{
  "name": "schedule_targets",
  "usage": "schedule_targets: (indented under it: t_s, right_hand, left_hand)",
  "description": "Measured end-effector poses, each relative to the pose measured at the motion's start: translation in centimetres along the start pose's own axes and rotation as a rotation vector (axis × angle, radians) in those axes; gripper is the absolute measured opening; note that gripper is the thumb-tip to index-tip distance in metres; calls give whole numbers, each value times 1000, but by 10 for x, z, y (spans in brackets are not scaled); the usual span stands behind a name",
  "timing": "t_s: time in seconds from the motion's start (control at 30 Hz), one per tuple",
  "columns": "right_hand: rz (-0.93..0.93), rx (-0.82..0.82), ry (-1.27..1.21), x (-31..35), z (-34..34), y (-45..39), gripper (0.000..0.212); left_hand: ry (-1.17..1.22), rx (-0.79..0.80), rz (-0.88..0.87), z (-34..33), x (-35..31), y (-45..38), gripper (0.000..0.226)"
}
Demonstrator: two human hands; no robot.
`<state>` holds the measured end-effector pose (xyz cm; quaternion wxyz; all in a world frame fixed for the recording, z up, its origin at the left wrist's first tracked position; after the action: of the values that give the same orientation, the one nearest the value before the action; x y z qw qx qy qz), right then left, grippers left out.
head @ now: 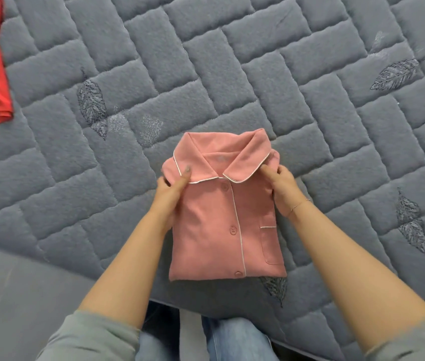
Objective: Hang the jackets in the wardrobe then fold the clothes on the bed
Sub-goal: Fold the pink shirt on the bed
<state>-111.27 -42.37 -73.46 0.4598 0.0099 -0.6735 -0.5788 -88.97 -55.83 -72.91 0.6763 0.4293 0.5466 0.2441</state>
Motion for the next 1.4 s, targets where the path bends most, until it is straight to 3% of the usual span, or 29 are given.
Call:
schedule_targets:
  t_s: [0.1, 0.27, 0.33, 0.47, 0.6, 0.7, 0.87, 1.0, 1.1, 1.23, 1.3, 1.4]
  right_hand:
    - [-23, 85, 36, 16, -12, 17, 18]
    - [158, 181, 48, 48, -13, 88, 24]
    - [251, 223, 42, 60, -16, 131, 21]
    - [411, 340, 52, 82, -43, 228, 25]
    - [562, 473, 161, 113, -91, 335, 23]
    - [641, 561, 210, 134, -138, 423, 21]
    - [679, 799, 233, 144, -248, 571, 22]
    - [527, 1115, 181, 122, -351, 678, 25]
    - [340, 1398, 110, 89, -417, 750, 35]
    - [413, 1593, 341, 26, -506, 836, 61]
    - [508, 1611, 392, 0, -549, 875, 55]
    - [545, 1769, 480, -34, -603, 936, 34]
  left_hand:
    - [91, 122, 39, -9, -5, 20, 44]
    - [263, 193, -55, 15, -16, 86, 27]
    - [283, 210, -133, 36, -24, 124, 31]
    - [257, 221, -335, 93, -46, 205, 47]
    - [298, 167, -543, 174, -84, 295, 47]
    - [364, 113, -643, 249, -107, 377, 33]
    - [607, -57, -698, 386, -109, 508, 29]
    - [872, -202, -700, 486, -99, 593, 52]
    - [1040, -313, -749, 557, -83, 648, 49]
    - [1158, -464, -818, 639, -44, 705, 37]
    - [1191, -568, -850, 675, -22, 731, 32]
    - [1234, -809, -905, 723, 16, 775, 32]
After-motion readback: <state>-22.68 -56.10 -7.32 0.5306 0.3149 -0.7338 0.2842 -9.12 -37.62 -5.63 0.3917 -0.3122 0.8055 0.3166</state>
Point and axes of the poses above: each hand's wrist, its own y-axis away from the middle knuckle, its own z-axis out of the back of the hand, x = y × z, the point moved 5 cm from there along -y, towards the middle knuckle, and after that the axes turned 2 degrees about -x, right-handed, at the moved point
